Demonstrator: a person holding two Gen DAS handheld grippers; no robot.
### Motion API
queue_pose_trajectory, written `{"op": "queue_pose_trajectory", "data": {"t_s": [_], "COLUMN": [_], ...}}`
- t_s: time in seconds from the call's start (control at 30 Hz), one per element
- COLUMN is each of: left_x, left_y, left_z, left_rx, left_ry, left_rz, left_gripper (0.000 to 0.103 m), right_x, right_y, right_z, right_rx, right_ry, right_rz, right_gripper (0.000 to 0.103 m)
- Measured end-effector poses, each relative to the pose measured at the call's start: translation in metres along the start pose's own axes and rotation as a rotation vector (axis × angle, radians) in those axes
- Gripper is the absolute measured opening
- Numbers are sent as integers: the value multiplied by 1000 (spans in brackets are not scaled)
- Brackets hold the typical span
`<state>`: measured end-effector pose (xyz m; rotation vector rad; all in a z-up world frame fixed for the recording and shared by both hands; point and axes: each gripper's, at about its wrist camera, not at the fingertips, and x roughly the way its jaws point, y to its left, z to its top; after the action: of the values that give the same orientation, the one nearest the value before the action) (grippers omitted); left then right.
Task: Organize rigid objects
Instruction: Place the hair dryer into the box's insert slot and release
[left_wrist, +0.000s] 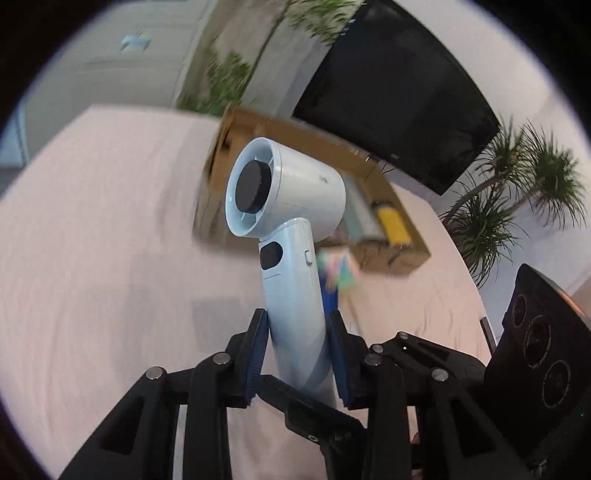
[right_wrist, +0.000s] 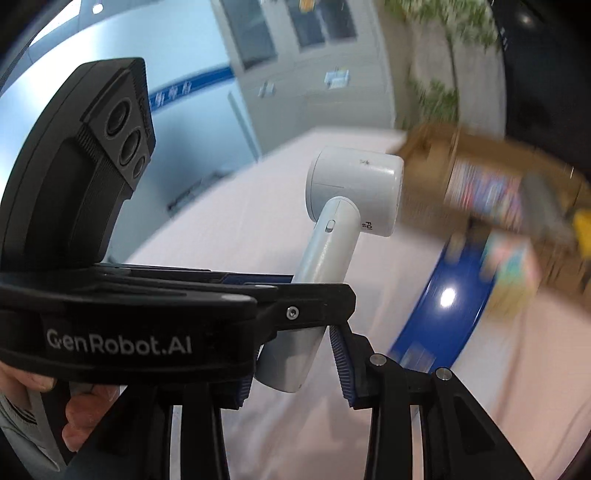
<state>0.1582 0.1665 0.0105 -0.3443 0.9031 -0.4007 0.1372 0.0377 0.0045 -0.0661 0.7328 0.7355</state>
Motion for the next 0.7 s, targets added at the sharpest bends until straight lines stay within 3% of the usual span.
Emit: {"op": "queue_pose_trajectory", "data": {"t_s": [0.13, 0.3, 0.43, 0.53, 0.7], "left_x": [29, 91, 137, 164, 176], "left_y": [6, 44, 76, 90, 96], "left_z": [80, 145, 163, 167, 159], "left_rx": [56, -18, -75, -116, -140], "left_ry": [19, 103, 179, 231, 262], "left_rz": [-20, -64, -81, -90, -70], "left_gripper": [31, 31, 31, 31, 31], "right_x": [22, 77, 134, 157, 184], "right_y": [-42, -102, -145, -157, -173], "right_z": [79, 144, 166, 162, 159], "right_rx": [53, 138, 216, 260, 282], "right_ry": [-46, 14, 108, 161, 208], "right_rz": [-48, -44, -33, -46, -43], "right_gripper": [35, 35, 35, 35, 35]}}
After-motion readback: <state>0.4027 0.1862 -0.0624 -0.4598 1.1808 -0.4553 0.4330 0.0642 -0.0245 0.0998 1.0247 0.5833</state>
